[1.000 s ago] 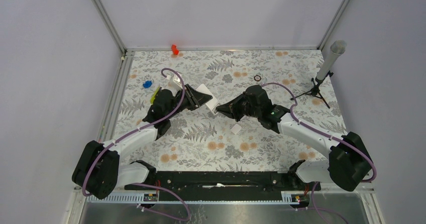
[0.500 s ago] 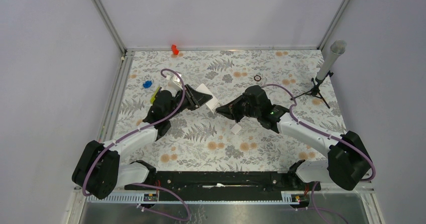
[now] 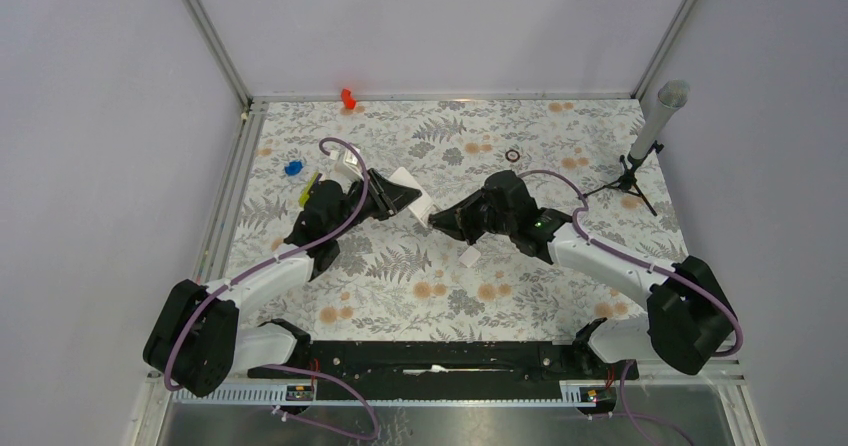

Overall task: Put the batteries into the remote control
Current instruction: Load the battery into the remote control.

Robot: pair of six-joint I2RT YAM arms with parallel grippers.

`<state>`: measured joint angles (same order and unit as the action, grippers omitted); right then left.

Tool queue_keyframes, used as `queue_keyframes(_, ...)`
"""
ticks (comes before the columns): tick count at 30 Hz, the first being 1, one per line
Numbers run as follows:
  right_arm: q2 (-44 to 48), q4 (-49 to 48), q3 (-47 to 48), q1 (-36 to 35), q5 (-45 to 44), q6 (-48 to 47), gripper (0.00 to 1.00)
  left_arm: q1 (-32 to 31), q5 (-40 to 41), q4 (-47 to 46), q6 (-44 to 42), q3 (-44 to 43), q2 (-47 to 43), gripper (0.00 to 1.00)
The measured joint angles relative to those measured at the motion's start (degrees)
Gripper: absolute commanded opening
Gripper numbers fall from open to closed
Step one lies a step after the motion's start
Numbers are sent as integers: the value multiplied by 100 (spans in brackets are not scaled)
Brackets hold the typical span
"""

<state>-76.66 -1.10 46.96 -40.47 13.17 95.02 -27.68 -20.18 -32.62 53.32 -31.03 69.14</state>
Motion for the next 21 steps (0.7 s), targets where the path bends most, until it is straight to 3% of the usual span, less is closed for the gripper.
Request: queue_keyframes(21, -131, 50, 0, -2, 0, 81, 33, -2, 59, 1019, -15, -238, -7, 0)
